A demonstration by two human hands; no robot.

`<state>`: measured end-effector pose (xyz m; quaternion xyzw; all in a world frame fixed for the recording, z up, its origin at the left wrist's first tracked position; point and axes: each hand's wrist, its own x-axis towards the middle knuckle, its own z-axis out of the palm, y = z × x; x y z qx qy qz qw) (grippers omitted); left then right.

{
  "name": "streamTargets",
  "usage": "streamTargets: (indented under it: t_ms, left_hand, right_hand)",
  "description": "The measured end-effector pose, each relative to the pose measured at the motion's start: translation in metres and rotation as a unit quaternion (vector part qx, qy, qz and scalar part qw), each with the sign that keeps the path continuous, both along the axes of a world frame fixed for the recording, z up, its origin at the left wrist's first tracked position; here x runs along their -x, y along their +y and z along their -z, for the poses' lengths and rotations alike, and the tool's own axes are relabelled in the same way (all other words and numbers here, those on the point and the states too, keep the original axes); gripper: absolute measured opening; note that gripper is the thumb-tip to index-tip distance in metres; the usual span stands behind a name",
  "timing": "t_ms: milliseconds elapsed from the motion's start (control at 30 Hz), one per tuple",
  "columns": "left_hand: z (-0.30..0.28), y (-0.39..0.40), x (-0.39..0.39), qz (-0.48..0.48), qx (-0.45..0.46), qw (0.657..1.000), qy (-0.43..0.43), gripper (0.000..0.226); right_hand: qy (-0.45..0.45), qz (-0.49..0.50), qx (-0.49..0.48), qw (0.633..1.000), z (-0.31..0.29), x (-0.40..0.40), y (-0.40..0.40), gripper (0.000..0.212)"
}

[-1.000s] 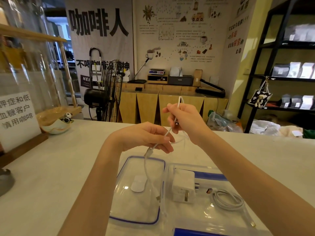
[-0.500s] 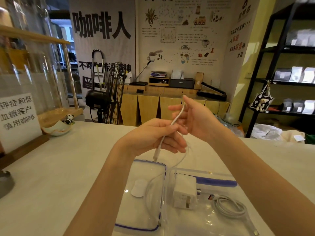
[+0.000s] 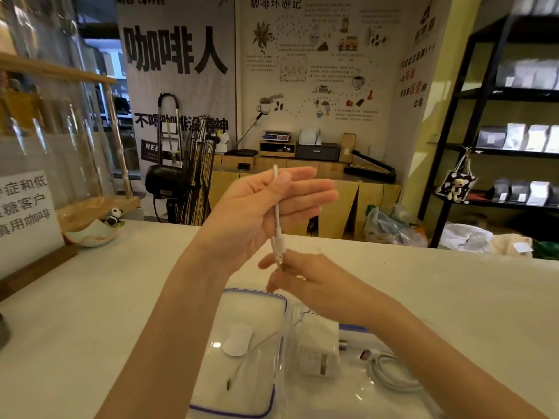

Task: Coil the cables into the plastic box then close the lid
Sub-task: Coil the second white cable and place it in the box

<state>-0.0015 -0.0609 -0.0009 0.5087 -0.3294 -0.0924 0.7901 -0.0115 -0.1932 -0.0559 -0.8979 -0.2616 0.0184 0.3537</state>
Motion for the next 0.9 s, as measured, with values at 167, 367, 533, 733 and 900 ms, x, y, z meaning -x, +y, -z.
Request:
streamTargets:
  t_ms: [167,367,533,733,900]
  left_hand:
    - [0.009,-0.001,-0.009,-0.094,-0.049,0.994,-0.028,0.029]
    - [0.019,-0.005,-0.014,-0.180,-0.203,0.952,-0.140,0.026]
    - [0.022,-0.012,-0.009,-0.116,-0.383,0.902,-0.164,0.026]
    - [0.020,-0.018,-0.003,0.145,-0.296,0.943,-0.038,0.047]
    - [0.015,-0.012,-0.002,0.196,-0.270,0.941,-0.065,0.044]
  right_hand:
    - [-0.068,0.003,0.073,0.995,0.002,0.020,-0.005,0.030]
    - [-0.180,0.039,0.071,0.980,-0.011,0.032,-0.017,0.027]
    - [-0.288,0.018,0.015,0.957,-0.030,0.032,-0.036,0.017]
    - [-0.287,-0.004,-0.139,0.948,-0.033,0.027,-0.060,0.014]
    - [-0.263,-0.020,-0.257,0.930,-0.028,0.021,-0.055,0.016]
